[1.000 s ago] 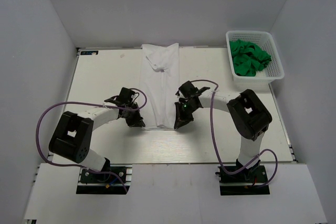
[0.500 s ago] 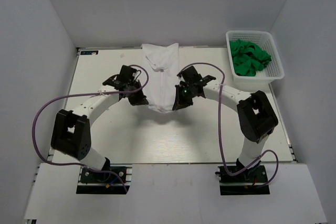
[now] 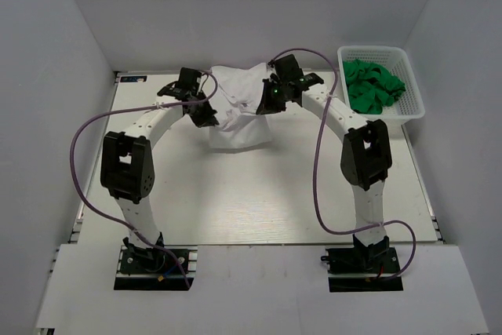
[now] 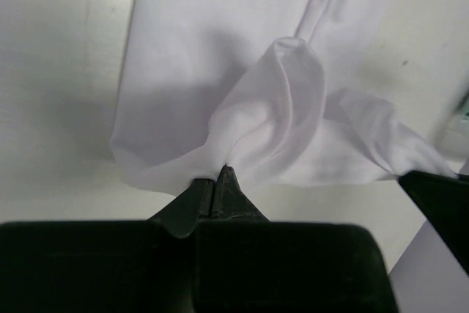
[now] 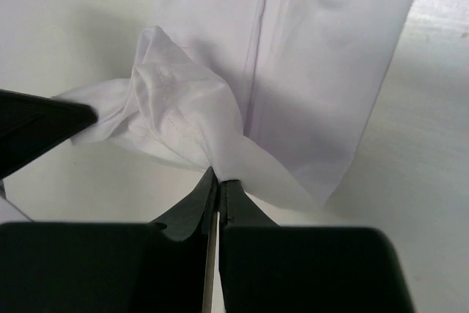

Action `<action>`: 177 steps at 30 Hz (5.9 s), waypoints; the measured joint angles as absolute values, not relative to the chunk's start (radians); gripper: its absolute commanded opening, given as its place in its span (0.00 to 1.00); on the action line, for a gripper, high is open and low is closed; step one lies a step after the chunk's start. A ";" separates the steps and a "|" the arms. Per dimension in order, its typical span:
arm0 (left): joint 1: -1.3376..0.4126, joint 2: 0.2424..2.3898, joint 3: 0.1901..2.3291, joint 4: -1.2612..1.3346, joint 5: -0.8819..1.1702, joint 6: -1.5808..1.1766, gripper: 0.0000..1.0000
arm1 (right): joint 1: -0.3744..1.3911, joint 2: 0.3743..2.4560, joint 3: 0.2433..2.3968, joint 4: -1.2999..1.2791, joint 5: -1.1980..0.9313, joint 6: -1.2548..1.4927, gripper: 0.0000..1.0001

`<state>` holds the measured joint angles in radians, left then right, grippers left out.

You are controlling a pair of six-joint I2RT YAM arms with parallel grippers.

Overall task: Fold and stack the t-shirts
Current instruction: Fold the folded rectangular tshirt in 1/3 of the way

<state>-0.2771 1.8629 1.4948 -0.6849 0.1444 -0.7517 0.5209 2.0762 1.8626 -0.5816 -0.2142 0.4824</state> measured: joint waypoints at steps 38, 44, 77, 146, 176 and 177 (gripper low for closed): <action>-0.215 2.212 1.795 -0.536 0.134 -0.788 0.73 | 0.403 2.363 2.005 -0.363 -0.289 0.504 0.56; -0.182 2.315 1.979 -0.508 0.131 -0.805 0.88 | 0.366 2.414 2.057 -0.286 -0.323 0.556 0.90; -0.214 2.014 1.288 -0.101 0.375 -0.760 1.00 | 0.507 2.149 1.525 -0.123 -0.346 0.389 0.90; -0.499 1.643 0.949 -0.677 -0.207 -0.786 1.00 | 0.812 1.948 1.184 0.180 0.117 -0.522 0.90; -0.499 1.612 0.912 -0.643 -0.214 -0.768 1.00 | 0.641 1.992 1.438 0.035 -0.125 -0.350 0.90; -0.499 1.612 0.912 -0.642 -0.213 -0.767 1.00 | 0.646 1.978 1.425 0.029 -0.156 -0.355 0.90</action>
